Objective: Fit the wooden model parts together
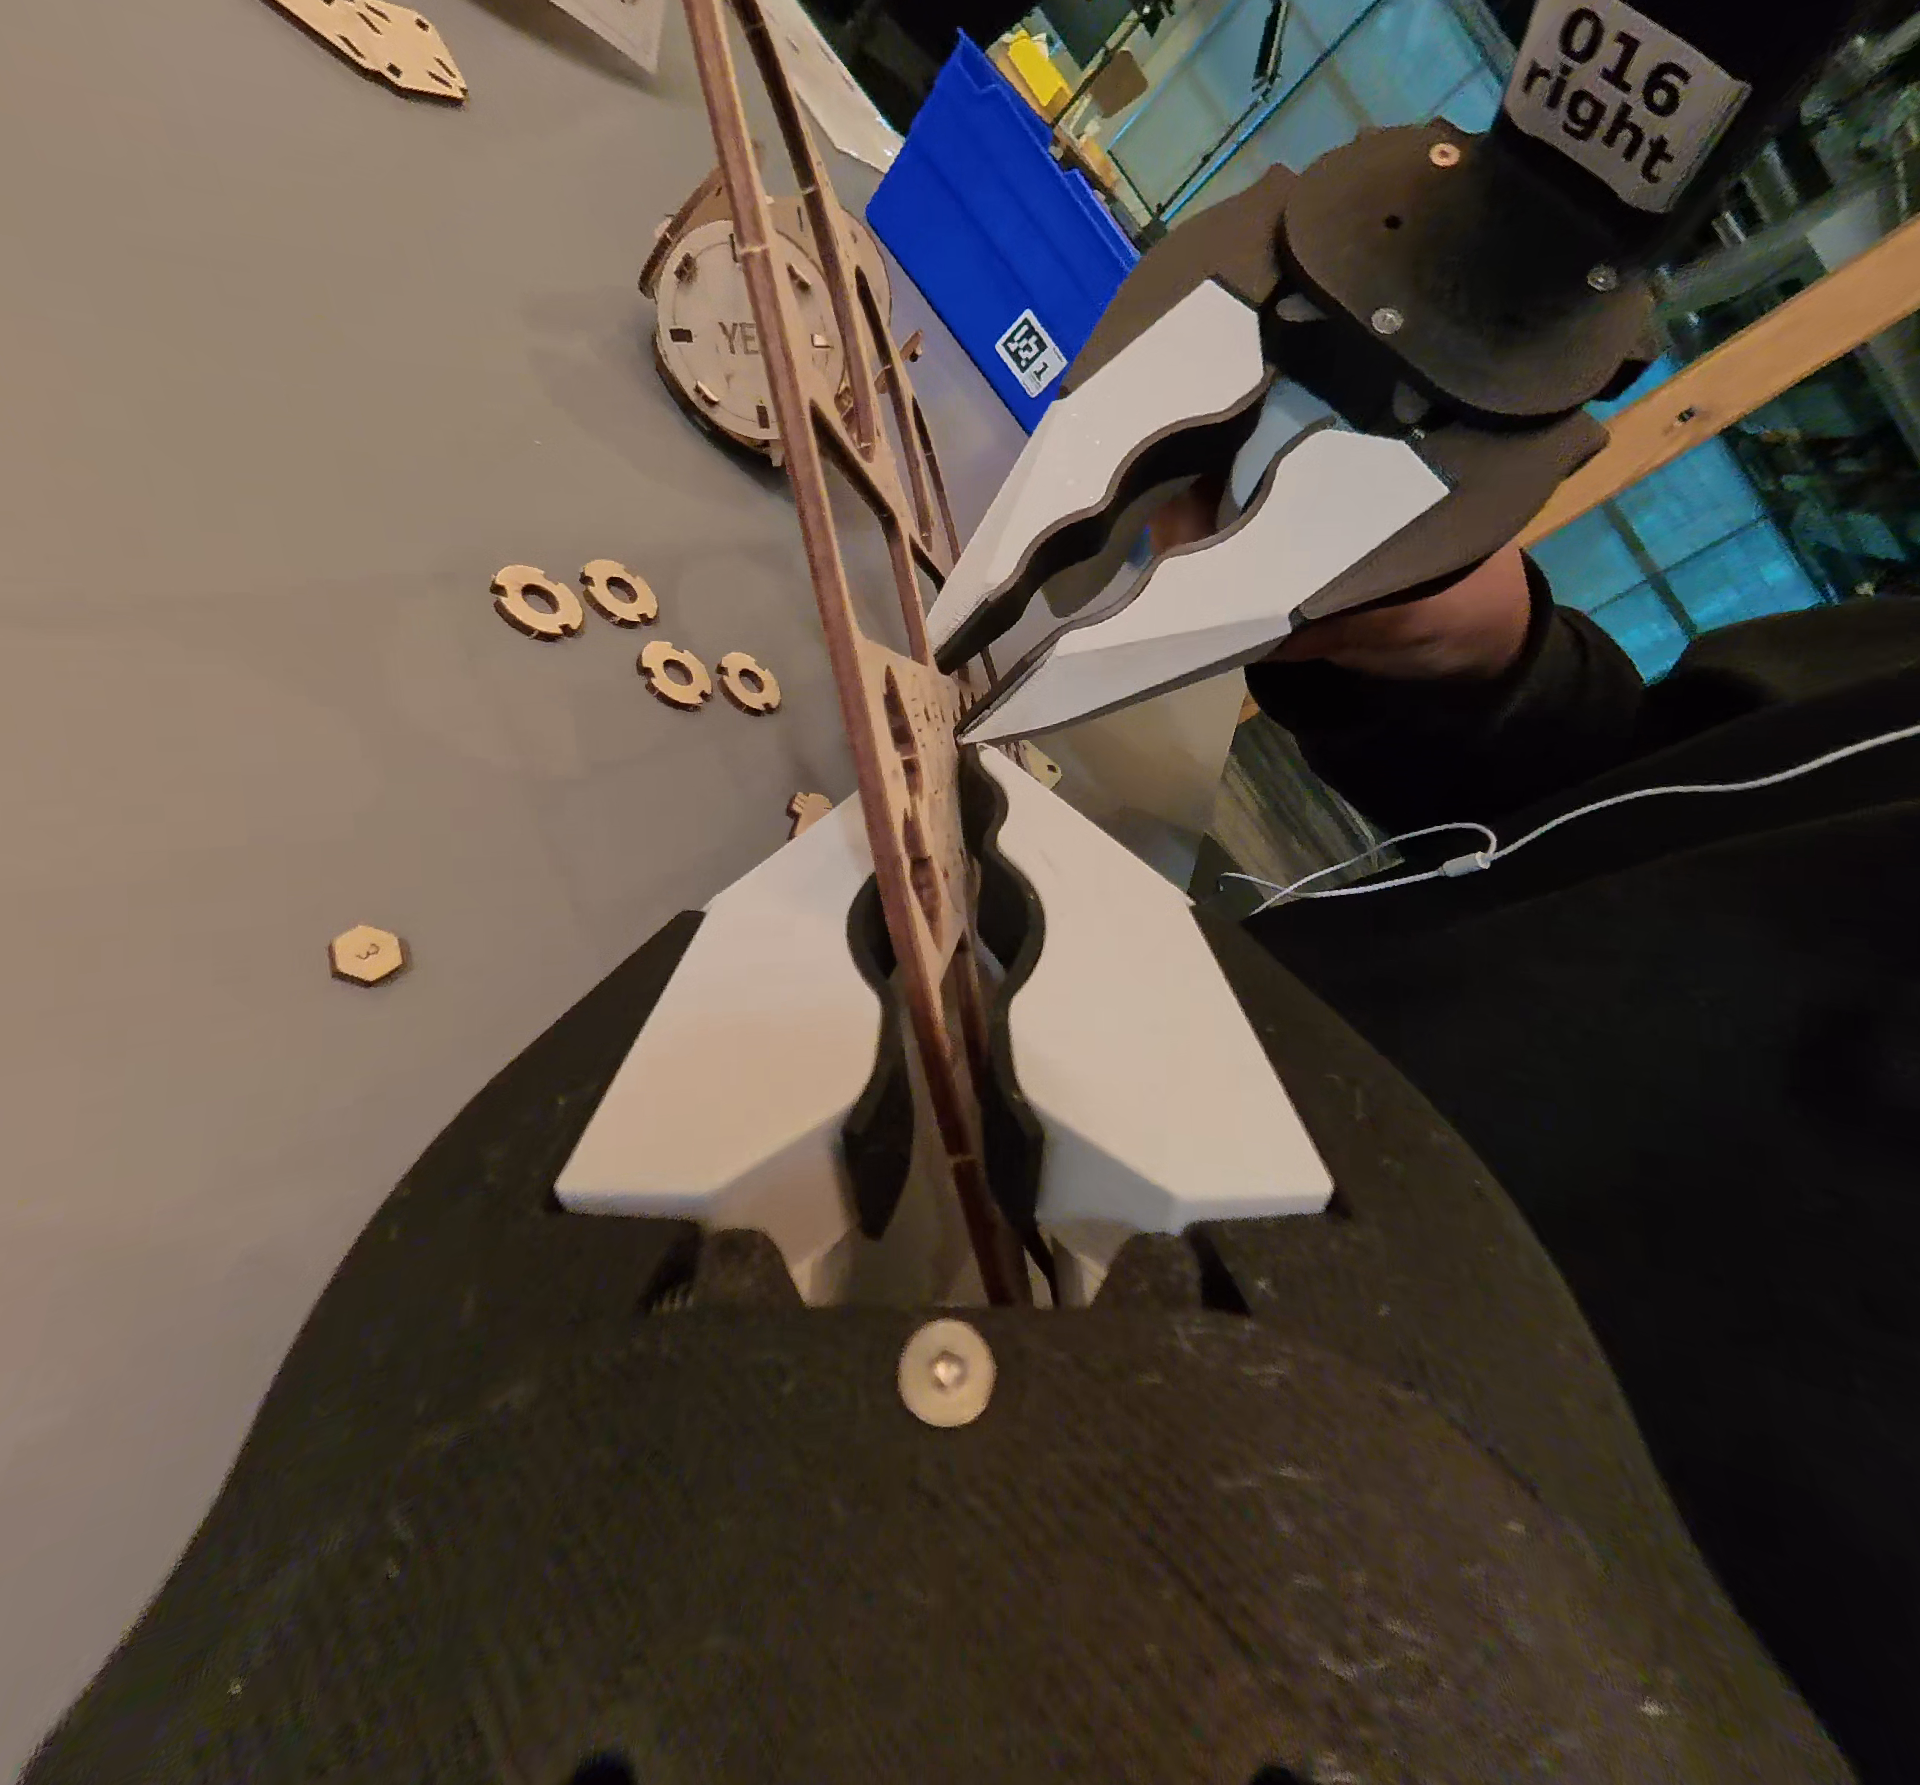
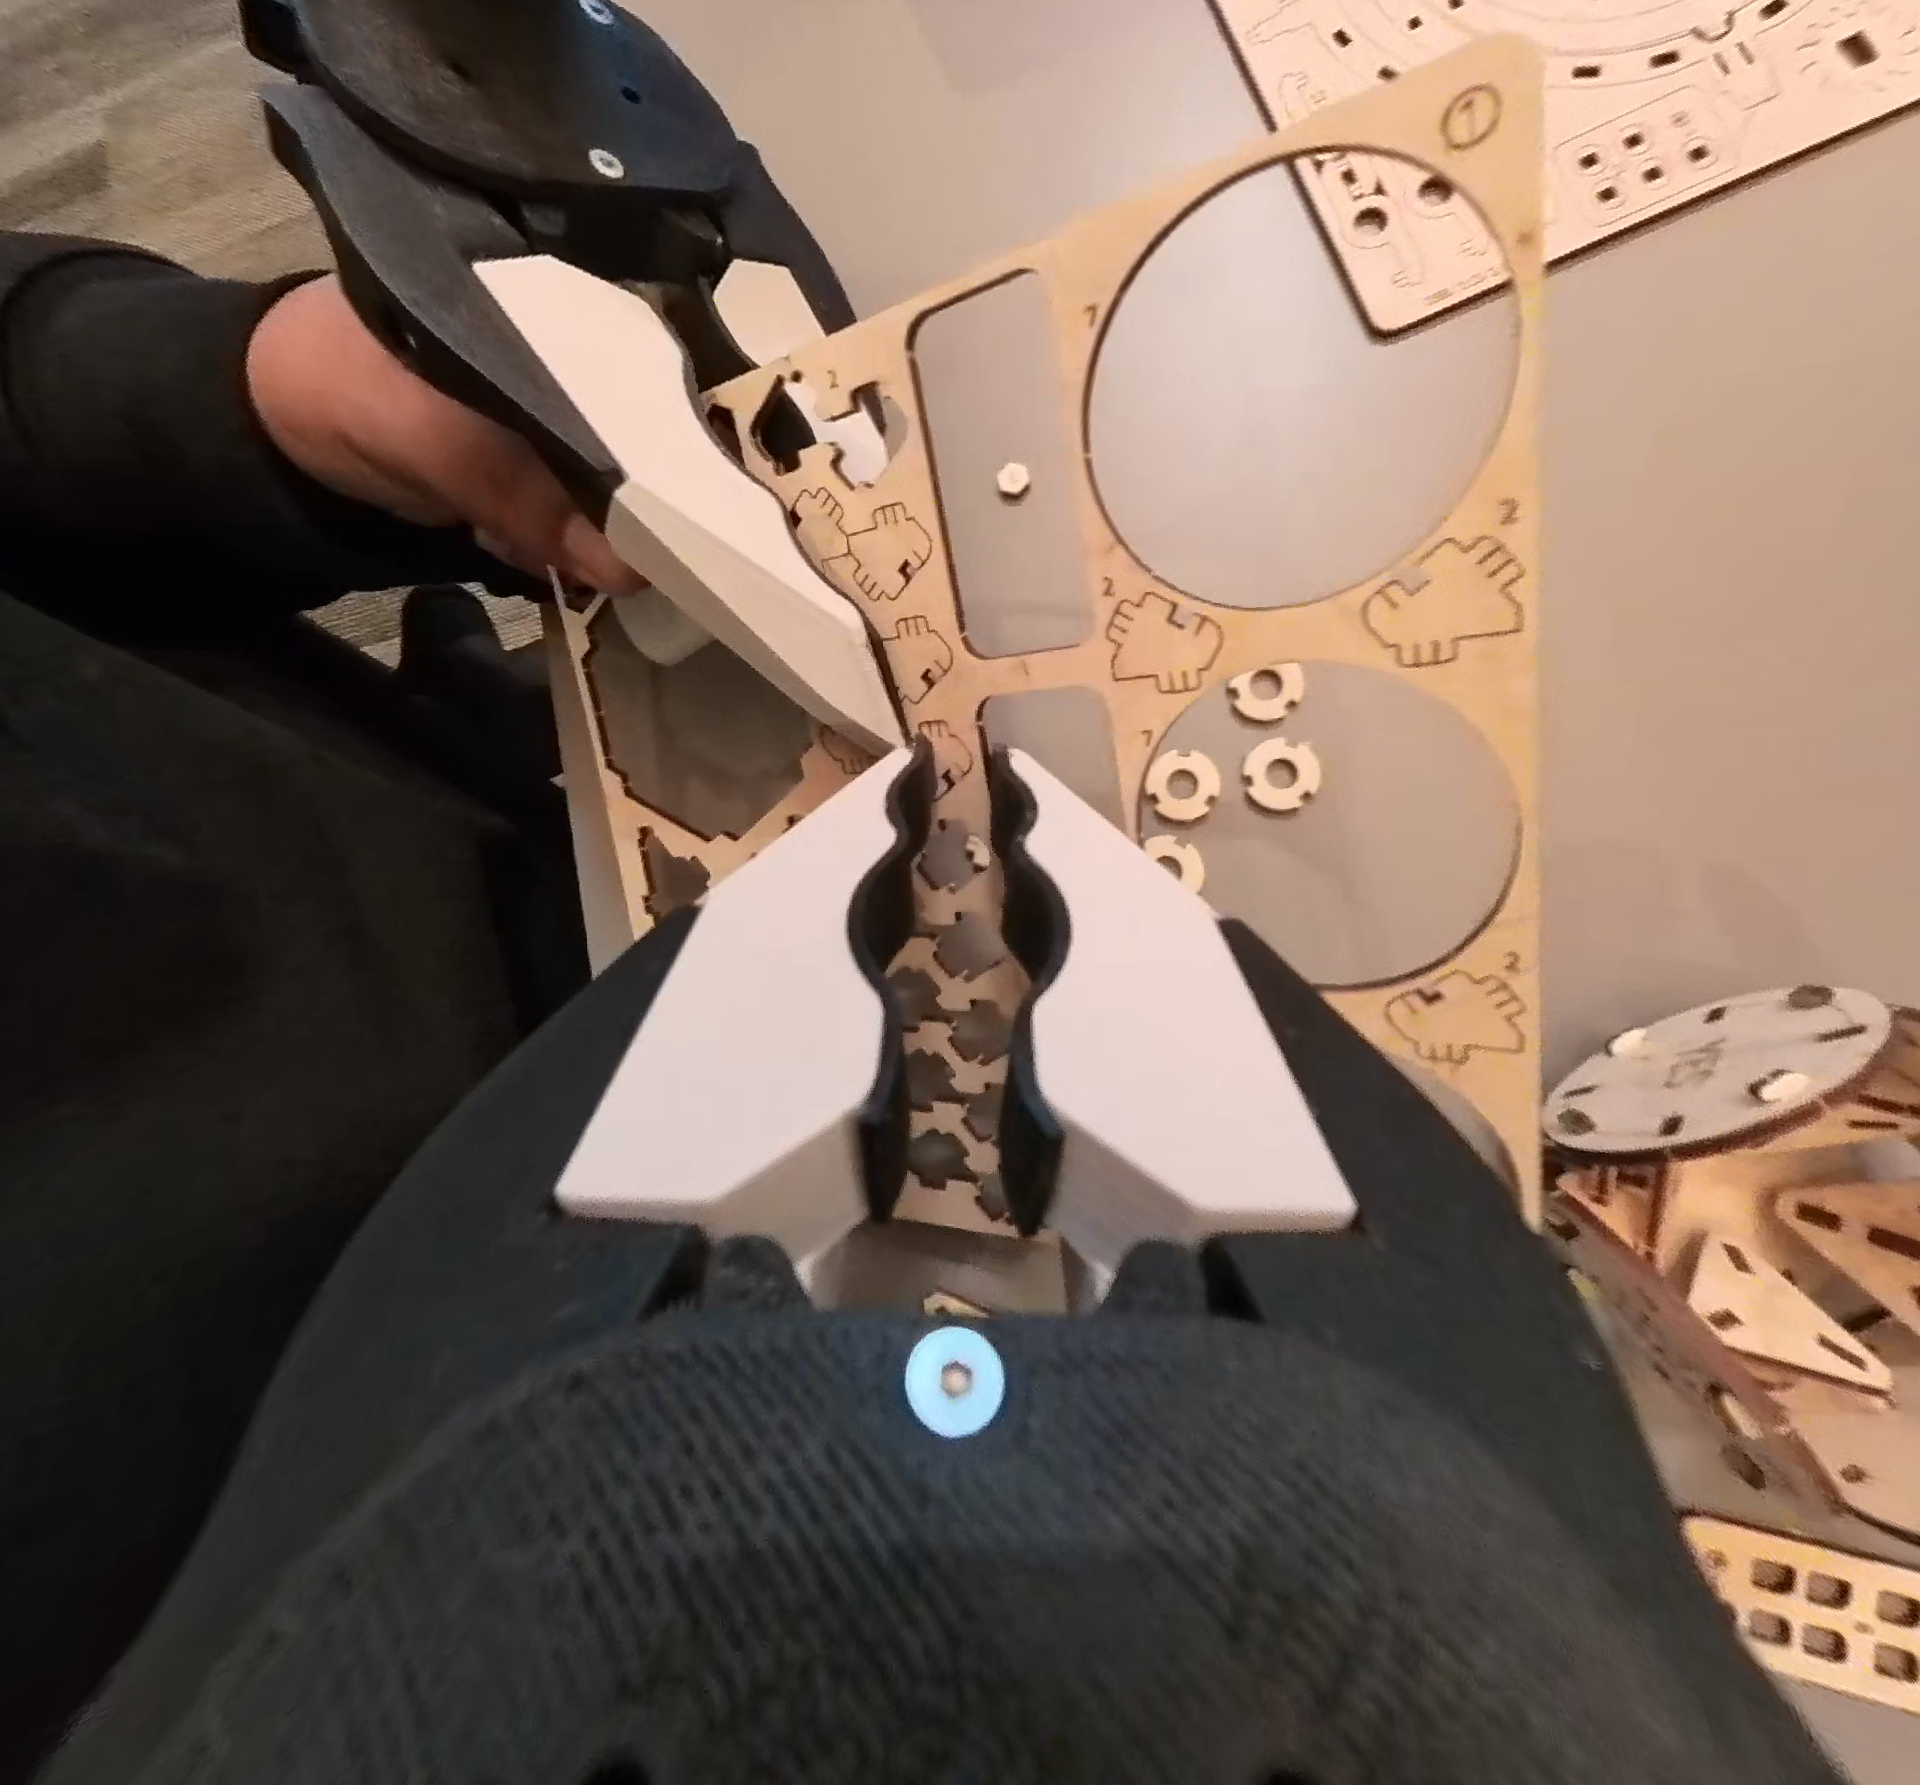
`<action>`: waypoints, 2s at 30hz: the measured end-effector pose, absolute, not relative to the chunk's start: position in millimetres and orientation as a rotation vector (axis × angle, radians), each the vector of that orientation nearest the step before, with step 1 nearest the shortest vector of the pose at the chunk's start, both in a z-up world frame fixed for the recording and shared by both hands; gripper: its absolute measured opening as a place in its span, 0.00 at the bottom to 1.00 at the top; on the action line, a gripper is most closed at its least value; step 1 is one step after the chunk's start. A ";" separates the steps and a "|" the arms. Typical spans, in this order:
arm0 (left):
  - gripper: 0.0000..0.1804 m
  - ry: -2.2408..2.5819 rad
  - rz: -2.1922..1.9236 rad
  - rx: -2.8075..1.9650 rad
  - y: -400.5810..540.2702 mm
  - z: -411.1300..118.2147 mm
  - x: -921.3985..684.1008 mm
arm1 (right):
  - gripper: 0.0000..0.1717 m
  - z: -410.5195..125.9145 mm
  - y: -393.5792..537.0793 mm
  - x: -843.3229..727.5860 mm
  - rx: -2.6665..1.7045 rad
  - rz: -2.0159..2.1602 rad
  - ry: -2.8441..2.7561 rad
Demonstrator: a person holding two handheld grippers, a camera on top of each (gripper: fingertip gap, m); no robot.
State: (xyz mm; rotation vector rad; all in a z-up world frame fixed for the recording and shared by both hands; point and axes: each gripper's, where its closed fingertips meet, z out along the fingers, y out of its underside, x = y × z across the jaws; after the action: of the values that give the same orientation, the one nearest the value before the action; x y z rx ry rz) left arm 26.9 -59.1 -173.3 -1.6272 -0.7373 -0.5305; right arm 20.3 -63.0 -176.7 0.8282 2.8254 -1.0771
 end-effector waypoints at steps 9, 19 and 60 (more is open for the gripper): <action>0.00 -0.768 -0.523 -1.612 -61.1 -174.1 22.5 | 0.06 -177.0 -63.8 14.9 0.835 -1.007 2.988; 0.00 -0.741 -0.540 -1.580 -62.7 -168.4 24.0 | 0.05 -172.0 -66.5 15.3 0.863 -1.116 2.747; 0.00 -0.727 -0.538 -1.599 -62.1 -169.6 26.3 | 0.05 -172.7 -67.4 21.0 0.670 -1.141 2.880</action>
State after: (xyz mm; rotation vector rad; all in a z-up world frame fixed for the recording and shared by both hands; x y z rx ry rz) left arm 26.3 -62.1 -169.6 -1.5990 -0.7269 -0.5375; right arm 21.0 -67.4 -172.7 0.6701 2.8799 -1.1409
